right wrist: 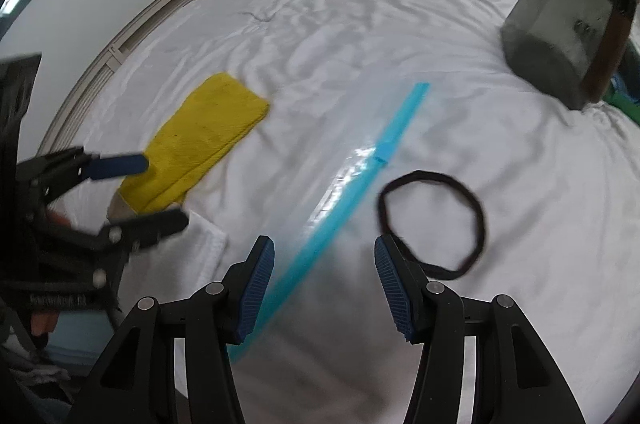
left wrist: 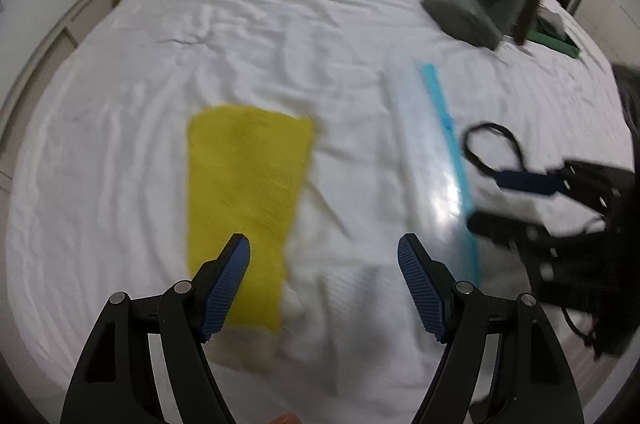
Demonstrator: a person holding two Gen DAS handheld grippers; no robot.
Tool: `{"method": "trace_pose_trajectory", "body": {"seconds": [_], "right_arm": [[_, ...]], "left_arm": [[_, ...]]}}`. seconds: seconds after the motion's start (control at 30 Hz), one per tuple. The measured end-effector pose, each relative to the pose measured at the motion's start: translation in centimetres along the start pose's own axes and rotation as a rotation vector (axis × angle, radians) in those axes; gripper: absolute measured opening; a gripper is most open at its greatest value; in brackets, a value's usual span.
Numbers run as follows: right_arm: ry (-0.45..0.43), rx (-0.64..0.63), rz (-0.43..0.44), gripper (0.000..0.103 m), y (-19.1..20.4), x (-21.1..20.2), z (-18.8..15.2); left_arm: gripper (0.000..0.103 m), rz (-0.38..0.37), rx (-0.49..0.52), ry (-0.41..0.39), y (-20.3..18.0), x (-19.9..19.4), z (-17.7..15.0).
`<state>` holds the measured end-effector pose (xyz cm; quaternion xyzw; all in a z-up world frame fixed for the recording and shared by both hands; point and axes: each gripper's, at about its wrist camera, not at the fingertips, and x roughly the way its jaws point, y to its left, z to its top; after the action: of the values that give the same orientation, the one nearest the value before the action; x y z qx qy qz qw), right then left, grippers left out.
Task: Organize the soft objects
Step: 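Grasp the yellow towel with the left tool while the right tool grasps the zip bag's blue seal, then lift the yellow towel with the left tool while the right tool carries the zip bag to the tray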
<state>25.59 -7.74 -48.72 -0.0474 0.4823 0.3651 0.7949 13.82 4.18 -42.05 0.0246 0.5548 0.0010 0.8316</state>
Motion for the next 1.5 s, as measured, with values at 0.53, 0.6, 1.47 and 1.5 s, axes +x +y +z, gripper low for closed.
{"method": "trace_pose_trajectory", "body": {"seconds": [0.53,0.6,1.47,1.5], "right_arm": [[0.072,0.092,0.017,0.053,0.7,5.1,1.3],[0.075,0.095,0.014,0.052,0.7,5.6,1.6],[0.013,-0.003,0.015,0.003,1.8,3.5,2.4],[0.011,-0.006,0.016,0.003,1.7,3.2,2.4]], "left_arm": [[0.071,-0.027,-0.078,0.155,5.2,7.0,0.6],[0.071,-0.029,-0.073,0.162,5.4,7.5,0.7],[0.015,0.115,-0.148,0.031,7.8,1.7,1.8],[0.015,0.114,-0.145,0.028,7.6,1.3,2.0]]}}
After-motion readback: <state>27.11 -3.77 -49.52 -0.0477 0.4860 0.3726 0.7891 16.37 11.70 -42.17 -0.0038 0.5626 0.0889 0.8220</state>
